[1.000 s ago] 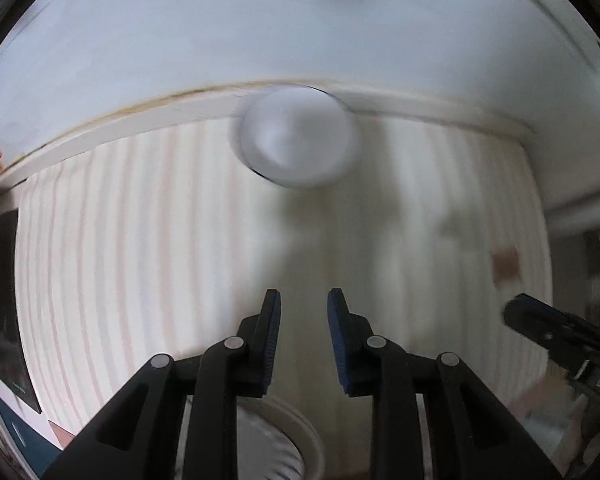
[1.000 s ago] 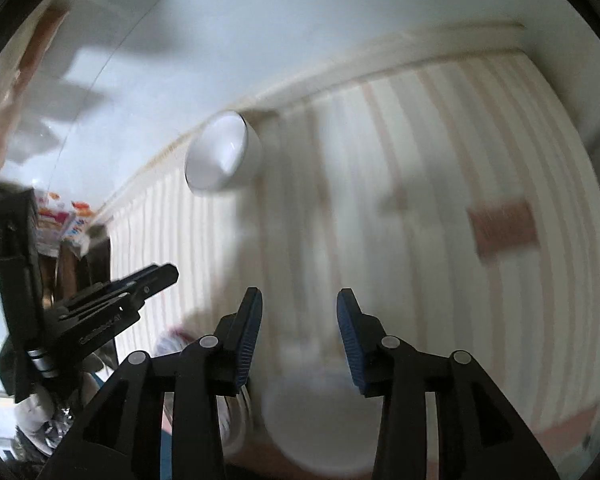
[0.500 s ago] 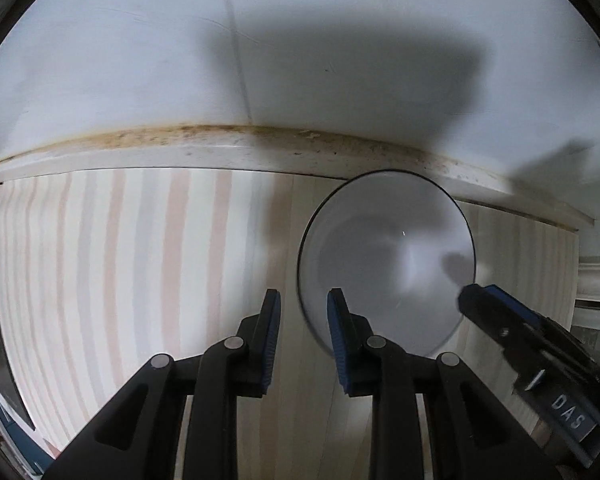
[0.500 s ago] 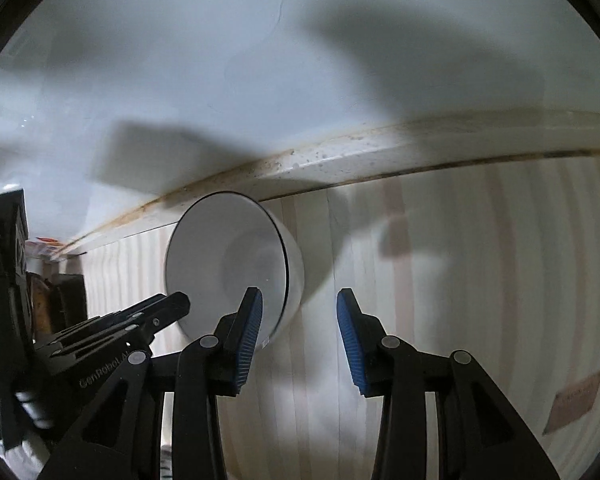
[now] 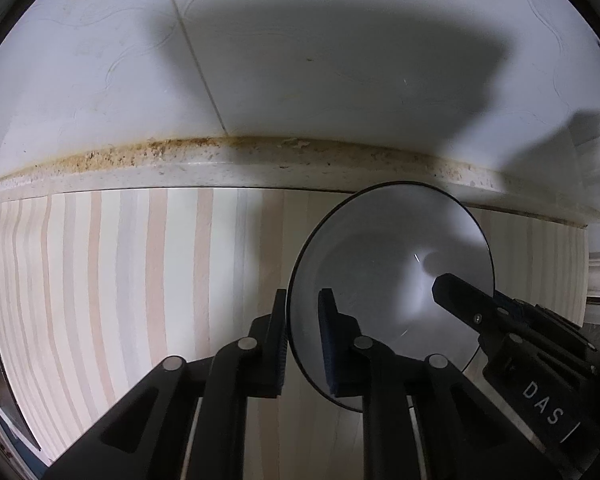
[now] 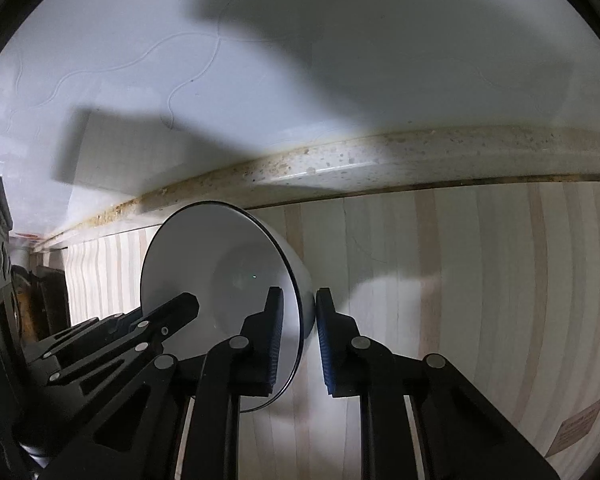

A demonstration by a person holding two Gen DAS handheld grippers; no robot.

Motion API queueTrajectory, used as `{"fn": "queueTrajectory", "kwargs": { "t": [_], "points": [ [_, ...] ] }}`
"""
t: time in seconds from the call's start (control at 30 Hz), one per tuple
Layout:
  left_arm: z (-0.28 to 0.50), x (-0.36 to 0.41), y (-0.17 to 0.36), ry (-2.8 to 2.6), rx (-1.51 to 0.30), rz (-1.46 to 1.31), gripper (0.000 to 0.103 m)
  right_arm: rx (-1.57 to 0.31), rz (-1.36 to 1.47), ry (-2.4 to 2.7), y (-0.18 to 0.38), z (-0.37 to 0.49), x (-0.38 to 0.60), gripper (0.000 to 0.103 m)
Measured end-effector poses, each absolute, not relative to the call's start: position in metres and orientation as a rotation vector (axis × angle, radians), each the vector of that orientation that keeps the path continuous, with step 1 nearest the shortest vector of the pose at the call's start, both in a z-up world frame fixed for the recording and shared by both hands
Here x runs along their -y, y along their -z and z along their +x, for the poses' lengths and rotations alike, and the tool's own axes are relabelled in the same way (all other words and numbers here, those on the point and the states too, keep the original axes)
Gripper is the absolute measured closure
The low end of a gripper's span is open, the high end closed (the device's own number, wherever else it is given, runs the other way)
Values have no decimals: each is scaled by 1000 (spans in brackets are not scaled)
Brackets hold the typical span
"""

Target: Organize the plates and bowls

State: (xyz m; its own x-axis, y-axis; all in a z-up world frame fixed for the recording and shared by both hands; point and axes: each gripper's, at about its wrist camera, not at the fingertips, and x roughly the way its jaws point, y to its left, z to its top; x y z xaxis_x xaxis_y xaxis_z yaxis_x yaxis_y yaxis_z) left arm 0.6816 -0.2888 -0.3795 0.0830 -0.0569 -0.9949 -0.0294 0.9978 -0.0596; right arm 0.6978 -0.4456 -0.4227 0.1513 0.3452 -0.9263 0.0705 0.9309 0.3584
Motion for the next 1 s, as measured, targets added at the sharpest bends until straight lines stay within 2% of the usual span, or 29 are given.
{"fn": "queueTrajectory", "kwargs": {
  "t": [0.43,1.0],
  "points": [
    [659,292,346,57,-1452,-58,91,-1420,345,-215,408,672,441,88],
    [534,328,278,214,-1377,22,91,-1348,350,-167,334,534,470,88]
  ]
}}
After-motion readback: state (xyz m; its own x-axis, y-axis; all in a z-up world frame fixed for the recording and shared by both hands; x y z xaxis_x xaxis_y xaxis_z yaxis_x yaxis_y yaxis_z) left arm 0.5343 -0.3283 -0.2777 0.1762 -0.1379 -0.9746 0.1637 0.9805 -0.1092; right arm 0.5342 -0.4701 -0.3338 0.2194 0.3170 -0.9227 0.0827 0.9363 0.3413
